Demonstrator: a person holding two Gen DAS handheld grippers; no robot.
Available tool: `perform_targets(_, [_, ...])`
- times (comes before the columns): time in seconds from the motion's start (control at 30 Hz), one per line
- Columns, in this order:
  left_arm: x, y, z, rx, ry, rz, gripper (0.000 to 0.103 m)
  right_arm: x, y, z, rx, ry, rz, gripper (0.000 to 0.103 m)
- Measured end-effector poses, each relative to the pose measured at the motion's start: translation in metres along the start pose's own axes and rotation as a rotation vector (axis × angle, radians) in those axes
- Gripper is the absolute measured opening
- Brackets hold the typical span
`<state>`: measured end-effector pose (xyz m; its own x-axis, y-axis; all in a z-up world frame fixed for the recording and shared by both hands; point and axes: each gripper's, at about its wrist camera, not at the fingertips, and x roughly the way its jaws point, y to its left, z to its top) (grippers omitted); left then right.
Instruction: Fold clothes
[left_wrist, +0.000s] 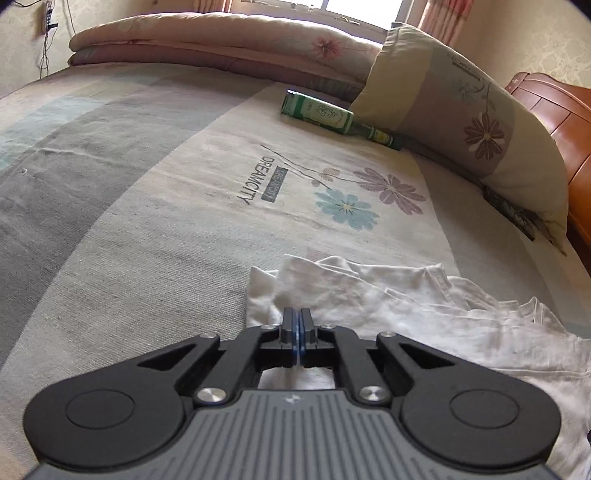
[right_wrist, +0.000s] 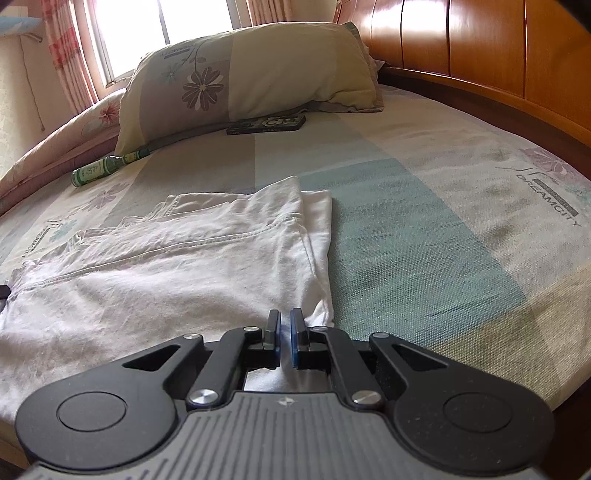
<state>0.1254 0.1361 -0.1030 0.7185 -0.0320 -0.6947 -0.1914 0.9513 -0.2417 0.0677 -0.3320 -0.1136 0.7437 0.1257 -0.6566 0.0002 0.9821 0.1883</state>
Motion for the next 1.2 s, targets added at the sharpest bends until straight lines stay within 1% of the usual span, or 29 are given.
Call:
perform_targets(0.07, [-0.008, -0.002, -0.003, 0.001, 0.009, -0.033, 0.004, 0.000, 0.000, -0.001, 0.000, -0.007, -0.001, 0.007])
perform_targets(0.13, [-0.017, -0.005, -0.007, 0.001, 0.017, -0.065, 0.007, 0.000, 0.003, -0.002, -0.010, -0.010, -0.006, 0.010])
perform_targets(0.23, [-0.029, -0.008, -0.011, 0.002, 0.030, -0.114, 0.007, 0.000, 0.007, -0.003, -0.025, -0.010, -0.017, 0.012])
perform_targets(0.33, [-0.017, -0.006, -0.027, -0.044, 0.105, -0.088, 0.007, -0.002, 0.010, -0.002, -0.038, 0.002, -0.028, 0.013])
perform_targets(0.37, [-0.018, -0.005, -0.029, -0.051, 0.098, -0.090, 0.007, -0.003, 0.012, 0.001, -0.042, 0.010, -0.027, 0.015])
perform_targets(0.4, [-0.021, -0.006, -0.028, -0.043, 0.086, -0.096, 0.007, -0.005, 0.014, 0.004, -0.047, 0.019, -0.025, 0.021])
perform_targets(0.43, [-0.025, -0.007, -0.025, -0.031, 0.076, -0.103, 0.007, -0.006, 0.018, 0.009, -0.059, 0.023, -0.009, 0.024])
perform_targets(0.5, [-0.032, -0.011, -0.014, 0.007, 0.034, -0.113, 0.008, -0.009, 0.028, 0.021, -0.090, 0.027, 0.030, 0.025])
perform_targets(0.53, [-0.036, -0.013, -0.008, 0.027, 0.012, -0.118, 0.012, -0.007, 0.037, 0.029, -0.119, 0.028, 0.051, 0.025])
perform_targets(0.6, [-0.037, -0.018, 0.004, 0.083, -0.026, -0.133, 0.032, -0.001, 0.059, 0.047, -0.186, 0.029, 0.093, 0.025])
perform_targets(0.67, [-0.028, -0.019, 0.013, 0.100, -0.039, -0.145, 0.036, 0.005, 0.080, 0.065, -0.254, 0.031, 0.135, 0.025])
perform_targets(0.73, [-0.016, -0.017, 0.018, 0.104, -0.028, -0.159, 0.036, 0.021, 0.114, 0.081, -0.355, 0.039, 0.192, 0.027])
perform_targets(0.77, [-0.009, -0.016, 0.019, 0.110, -0.019, -0.170, 0.038, 0.031, 0.131, 0.089, -0.407, 0.043, 0.224, 0.031])
perform_targets(0.8, [-0.003, -0.015, 0.020, 0.121, -0.010, -0.184, 0.042, 0.040, 0.149, 0.097, -0.459, 0.048, 0.256, 0.036])
perform_targets(0.87, [0.003, -0.012, 0.014, 0.144, -0.030, -0.206, 0.042, 0.065, 0.182, 0.105, -0.522, 0.063, 0.314, 0.037])
perform_targets(0.93, [0.007, -0.007, 0.006, 0.155, -0.040, -0.240, 0.043, 0.096, 0.214, 0.109, -0.560, 0.120, 0.377, 0.037])
perform_targets(1.0, [0.007, -0.002, 0.003, 0.140, -0.032, -0.243, 0.043, 0.127, 0.240, 0.108, -0.586, 0.184, 0.411, 0.037])
perform_targets(1.07, [0.003, 0.001, 0.002, 0.153, -0.039, -0.260, 0.043, 0.150, 0.256, 0.102, -0.612, 0.217, 0.412, 0.038])
perform_targets(1.13, [-0.001, 0.006, 0.002, 0.142, -0.044, -0.285, 0.047, 0.168, 0.267, 0.096, -0.628, 0.239, 0.418, 0.046])
perform_targets(1.17, [-0.001, 0.009, 0.003, 0.131, -0.046, -0.287, 0.049, 0.173, 0.270, 0.093, -0.628, 0.245, 0.427, 0.054])
perform_targets(1.2, [-0.001, 0.010, 0.004, 0.123, -0.047, -0.281, 0.050, 0.177, 0.273, 0.090, -0.628, 0.252, 0.436, 0.056])
